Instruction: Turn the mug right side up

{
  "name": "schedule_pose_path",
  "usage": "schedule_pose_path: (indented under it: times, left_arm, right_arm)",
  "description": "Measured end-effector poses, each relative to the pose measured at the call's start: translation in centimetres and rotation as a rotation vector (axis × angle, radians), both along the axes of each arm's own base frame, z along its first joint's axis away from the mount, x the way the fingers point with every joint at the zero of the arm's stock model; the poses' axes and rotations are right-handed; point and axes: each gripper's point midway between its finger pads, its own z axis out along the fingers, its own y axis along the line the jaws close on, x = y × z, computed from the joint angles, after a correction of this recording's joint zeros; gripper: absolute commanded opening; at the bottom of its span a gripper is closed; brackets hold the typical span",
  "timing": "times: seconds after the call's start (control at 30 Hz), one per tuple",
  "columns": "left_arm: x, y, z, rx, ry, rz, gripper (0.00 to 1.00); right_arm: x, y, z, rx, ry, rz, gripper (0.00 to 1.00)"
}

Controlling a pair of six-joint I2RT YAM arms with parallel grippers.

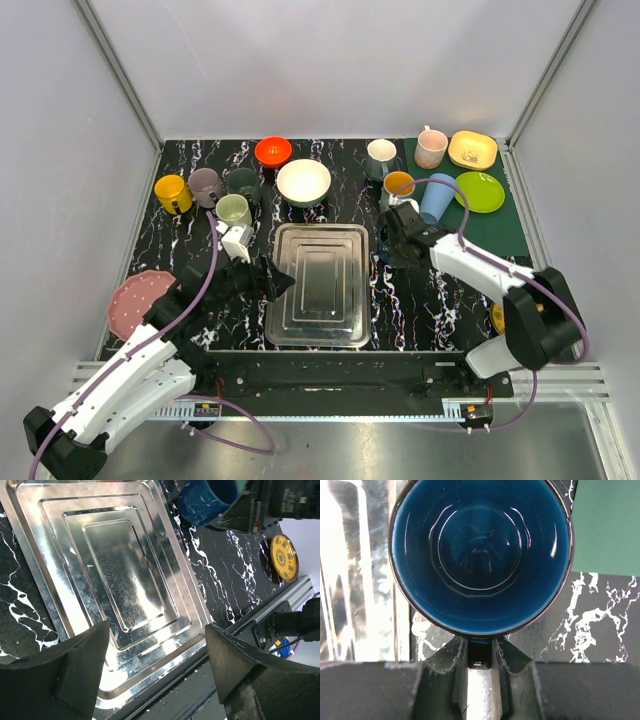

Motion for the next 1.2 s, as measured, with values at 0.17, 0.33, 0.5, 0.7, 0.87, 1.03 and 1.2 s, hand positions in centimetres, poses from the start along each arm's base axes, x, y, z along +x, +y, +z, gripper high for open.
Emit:
schedule_pose_path:
  times: [0.17, 0.33, 0.5, 0.7, 0.87, 1.03, 1.2]
  left_arm:
    - [0.2, -0.1, 0.2, -0.026, -0.011, 0.017, 0.88]
    - [0.4, -1.3, 0.7, -0.158, -0.027, 0.016, 0.96]
    - [0.0, -4.2, 2.9, -0.404, -0.017, -0.065, 0.99]
    - [-0.3, -6.3, 7.9, -0.633, -0.057, -0.173, 0.99]
    - [-0.1, -6.8, 10.7, -0.729, -0.125, -0.208, 0.88]
    - [0.9, -8.5, 10.8, -0.799, -0.087, -0.239, 0.76]
    - [1.5, -10.1, 9.8, -0.830, -0.018, -0.260, 0.70]
  right_arm:
    - [-1.8, 1.1, 5.6, 0.157, -0.117, 0.044, 0.00]
    - [-3.5, 5.1, 14.7, 0.518, -0.292, 0.138, 0.00]
    - [-5.2, 10.1, 20.0, 0.890, -0.330, 0.280, 0.00]
    - [-7.0, 13.6, 21.0, 1.188, -0.240, 0.371, 0.00]
    - [-7.5, 14.7, 21.6, 1.328, -0.187, 0.396, 0.00]
    - [-8.3, 14.9, 23.5, 1.415, -0.205, 0.443, 0.00]
    - [-8.6, 14.9, 24.3, 1.440, -0.216, 0.470, 0.00]
